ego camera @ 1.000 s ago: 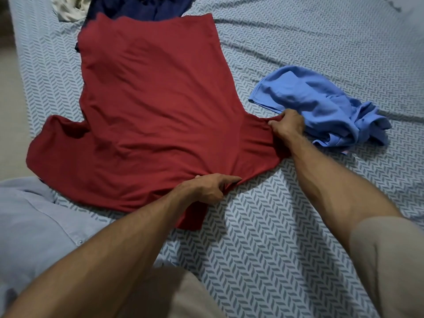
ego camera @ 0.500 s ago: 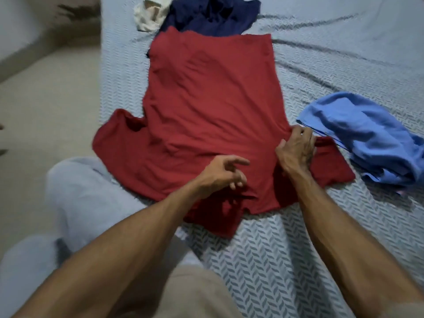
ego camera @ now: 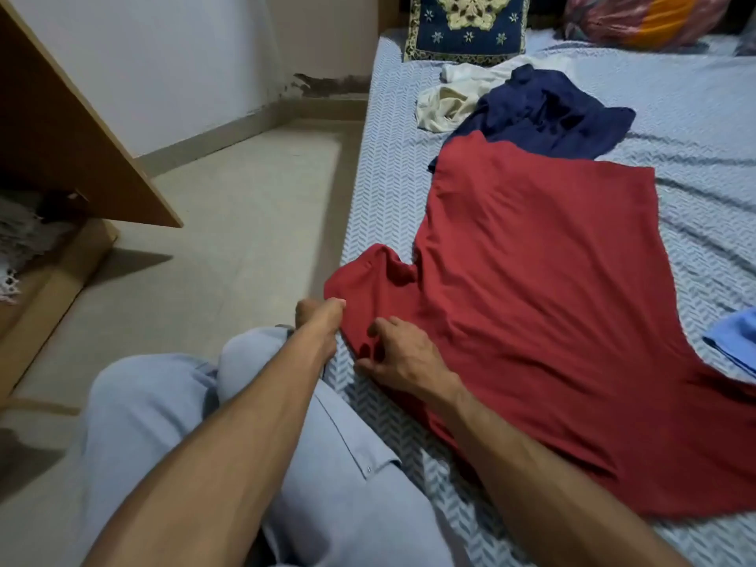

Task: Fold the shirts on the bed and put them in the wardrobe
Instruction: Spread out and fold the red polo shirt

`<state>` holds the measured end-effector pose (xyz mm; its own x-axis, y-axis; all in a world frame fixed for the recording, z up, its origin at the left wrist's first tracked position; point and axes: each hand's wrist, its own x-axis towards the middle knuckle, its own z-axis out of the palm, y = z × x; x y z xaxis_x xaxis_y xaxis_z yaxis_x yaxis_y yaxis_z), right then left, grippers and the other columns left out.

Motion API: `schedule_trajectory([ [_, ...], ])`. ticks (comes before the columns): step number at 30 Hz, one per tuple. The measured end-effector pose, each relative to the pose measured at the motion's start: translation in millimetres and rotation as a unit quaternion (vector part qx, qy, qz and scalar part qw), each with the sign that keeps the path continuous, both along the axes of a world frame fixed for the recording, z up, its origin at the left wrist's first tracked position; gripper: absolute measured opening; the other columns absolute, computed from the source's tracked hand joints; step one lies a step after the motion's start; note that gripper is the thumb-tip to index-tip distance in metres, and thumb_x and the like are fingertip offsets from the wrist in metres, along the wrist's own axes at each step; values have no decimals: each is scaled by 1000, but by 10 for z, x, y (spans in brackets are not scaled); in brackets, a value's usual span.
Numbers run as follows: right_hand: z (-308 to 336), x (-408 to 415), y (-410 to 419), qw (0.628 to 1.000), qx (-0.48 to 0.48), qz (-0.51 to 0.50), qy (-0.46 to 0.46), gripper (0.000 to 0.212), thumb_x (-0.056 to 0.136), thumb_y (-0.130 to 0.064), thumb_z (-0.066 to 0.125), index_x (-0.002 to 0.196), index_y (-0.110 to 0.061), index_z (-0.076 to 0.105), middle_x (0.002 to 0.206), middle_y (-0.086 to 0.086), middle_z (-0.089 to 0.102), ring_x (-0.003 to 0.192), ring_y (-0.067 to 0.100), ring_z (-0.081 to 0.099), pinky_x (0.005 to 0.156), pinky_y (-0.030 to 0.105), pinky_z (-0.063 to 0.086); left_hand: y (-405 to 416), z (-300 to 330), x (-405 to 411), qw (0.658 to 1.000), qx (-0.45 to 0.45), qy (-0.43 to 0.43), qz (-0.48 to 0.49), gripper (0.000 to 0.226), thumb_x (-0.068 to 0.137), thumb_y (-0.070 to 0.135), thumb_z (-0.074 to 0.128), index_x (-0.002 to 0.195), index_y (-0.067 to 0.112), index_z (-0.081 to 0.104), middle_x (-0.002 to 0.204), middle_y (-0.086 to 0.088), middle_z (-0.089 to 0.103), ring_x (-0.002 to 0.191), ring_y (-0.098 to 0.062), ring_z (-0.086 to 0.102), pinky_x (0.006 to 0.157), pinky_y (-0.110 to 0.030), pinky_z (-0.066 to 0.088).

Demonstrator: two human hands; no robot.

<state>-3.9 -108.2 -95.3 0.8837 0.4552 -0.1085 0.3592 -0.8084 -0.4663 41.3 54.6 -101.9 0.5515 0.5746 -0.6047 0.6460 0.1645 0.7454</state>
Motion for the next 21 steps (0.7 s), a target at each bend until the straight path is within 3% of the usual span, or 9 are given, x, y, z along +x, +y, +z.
schedule_trajectory([
  [1, -36, -12, 73, 1000, -17, 0, 4, 46, 80, -48, 70, 110, -16, 57, 103, 9, 60, 93, 33, 58, 81, 42, 49, 14, 45, 18, 998, -58, -3, 13, 59, 57, 18, 79, 111, -3, 69, 97, -16, 75, 81, -28, 74, 70, -49, 64],
  [3, -132, 2, 183, 999, -28, -10, -21, 33, 87, -37, 63, 106, -11, 56, 100, 12, 60, 91, 37, 59, 76, 46, 50, 43, 187, 67, 991, -133, -5, 21, 45, 73, 11, 82, 111, -5, 64, 98, -17, 73, 80, -26, 72, 65, -42, 62],
  [5, -206, 1, 182, 999, -10, -10, -40, 23, 85, -29, 53, 98, -11, 58, 91, 10, 60, 85, 37, 61, 70, 44, 48, 39, 228, 146, 988, -153, -1, 23, 25, 84, 7, 78, 102, -1, 63, 92, -15, 68, 73, -24, 66, 62, -37, 56],
  [8, -168, 14, 170, 999, 35, 4, -22, 27, 75, -33, 49, 92, -17, 63, 85, 4, 64, 78, 28, 61, 68, 36, 46, 75, 163, 315, 981, -177, -26, 73, 13, 80, -7, 70, 90, -1, 64, 85, -17, 69, 70, -25, 67, 65, -40, 56],
  [10, -57, 41, 169, 999, 39, 4, 13, 27, 73, -32, 52, 93, -20, 66, 86, 0, 68, 80, 23, 63, 70, 31, 46, 172, -186, 515, 976, -156, -42, 147, 23, 72, -3, 64, 95, -5, 67, 98, -21, 73, 88, -32, 73, 75, -47, 58],
  [12, 13, 116, 193, 999, 30, -9, 43, 28, 72, -37, 51, 90, -22, 67, 83, -3, 70, 78, 20, 66, 69, 31, 51, 301, -471, 592, 977, -117, -33, 174, 35, 70, 8, 59, 101, -4, 67, 108, -17, 73, 93, -31, 72, 83, -48, 59],
  [15, 89, 423, 257, 995, 53, -82, 0, 33, 76, -45, 49, 88, -21, 67, 82, -2, 72, 78, 20, 67, 72, 34, 54, 340, -243, 436, 980, -76, -40, 179, 21, 76, 8, 56, 92, 0, 68, 103, -14, 73, 92, -34, 71, 79, -48, 58],
  [18, 100, 903, 326, 989, 38, -138, -33, 32, 87, -27, 55, 114, -14, 66, 108, 9, 69, 101, 28, 63, 89, 35, 47, 320, -225, 381, 982, -77, -41, 168, 28, 78, 8, 55, 102, 2, 68, 112, -20, 71, 98, -36, 70, 81, -48, 57],
  [21, 79, 1220, 369, 993, -36, -100, 45, 35, 87, -14, 53, 119, -10, 66, 120, 13, 63, 113, 32, 59, 94, 33, 44, 279, -163, 342, 988, -72, -42, 130, 40, 71, 10, 55, 110, 3, 63, 114, -21, 69, 92, -35, 68, 73, -38, 50],
])
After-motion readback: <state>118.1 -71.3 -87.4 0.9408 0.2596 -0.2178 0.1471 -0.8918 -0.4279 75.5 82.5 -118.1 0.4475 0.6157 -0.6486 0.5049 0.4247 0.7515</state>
